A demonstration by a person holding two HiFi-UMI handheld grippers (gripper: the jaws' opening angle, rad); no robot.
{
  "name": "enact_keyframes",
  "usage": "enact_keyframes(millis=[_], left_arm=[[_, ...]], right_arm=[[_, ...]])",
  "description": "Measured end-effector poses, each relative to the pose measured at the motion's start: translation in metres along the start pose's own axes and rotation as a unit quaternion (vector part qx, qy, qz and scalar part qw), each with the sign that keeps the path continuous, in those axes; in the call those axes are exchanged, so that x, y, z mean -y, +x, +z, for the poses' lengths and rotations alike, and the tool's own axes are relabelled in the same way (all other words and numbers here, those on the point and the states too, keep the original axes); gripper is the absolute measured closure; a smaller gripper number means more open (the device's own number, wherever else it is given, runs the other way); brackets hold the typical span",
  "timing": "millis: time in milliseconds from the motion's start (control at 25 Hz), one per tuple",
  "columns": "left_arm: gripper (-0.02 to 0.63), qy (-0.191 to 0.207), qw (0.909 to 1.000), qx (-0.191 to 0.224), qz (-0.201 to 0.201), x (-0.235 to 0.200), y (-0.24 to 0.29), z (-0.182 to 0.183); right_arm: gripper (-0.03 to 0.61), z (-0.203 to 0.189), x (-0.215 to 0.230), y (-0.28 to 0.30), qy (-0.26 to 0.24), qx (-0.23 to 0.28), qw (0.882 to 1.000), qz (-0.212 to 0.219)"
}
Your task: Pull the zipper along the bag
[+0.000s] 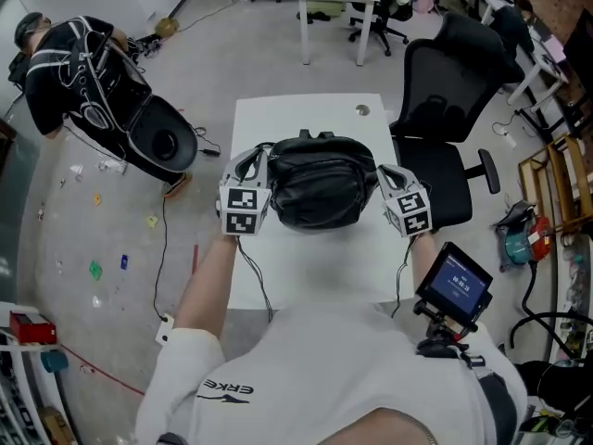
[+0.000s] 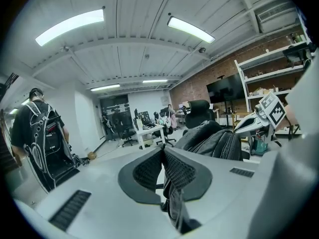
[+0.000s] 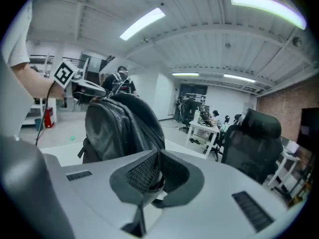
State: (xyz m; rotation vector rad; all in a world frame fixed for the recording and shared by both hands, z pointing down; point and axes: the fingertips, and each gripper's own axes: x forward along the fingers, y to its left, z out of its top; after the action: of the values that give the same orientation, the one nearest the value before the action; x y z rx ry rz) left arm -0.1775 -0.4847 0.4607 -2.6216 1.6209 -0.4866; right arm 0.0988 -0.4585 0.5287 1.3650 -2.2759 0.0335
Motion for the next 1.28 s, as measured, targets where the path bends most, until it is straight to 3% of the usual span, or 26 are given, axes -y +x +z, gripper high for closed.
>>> enact_keyframes(millis=[160, 520, 760, 1040, 1280], left_arm=[[0.595, -0.001, 1.0000, 0.001, -0.001, 0.002, -0.002, 0.001], [0.595, -0.021, 0.9997, 0.013, 0.000, -0.002, -0.005, 0.004], [0.595, -0.033, 0.9994, 0.008, -0.004, -0.004, -0.006, -0.001], [0.595, -0.038, 0.9992, 0.008, -0.007, -0.005, -0.006, -0.002], [0.595, -0.044, 0.9989, 0.009, -0.014, -0.001, -0.009, -0.002]], right_arm=[[0.574, 0.006, -0.020, 0.004, -0.049, -0.003, 0.998, 0.025], [0.535, 0.010, -0.023, -0.001, -0.062, 0.000, 0.997, 0.039], [0.515, 0.013, -0.034, -0.003, -0.120, -0.008, 0.991, 0.061], [0.475, 0.019, -0.046, -0.004, -0.135, -0.006, 0.987, 0.091], [0.474, 0.017, -0.040, 0.009, -0.173, -0.016, 0.983, 0.061]])
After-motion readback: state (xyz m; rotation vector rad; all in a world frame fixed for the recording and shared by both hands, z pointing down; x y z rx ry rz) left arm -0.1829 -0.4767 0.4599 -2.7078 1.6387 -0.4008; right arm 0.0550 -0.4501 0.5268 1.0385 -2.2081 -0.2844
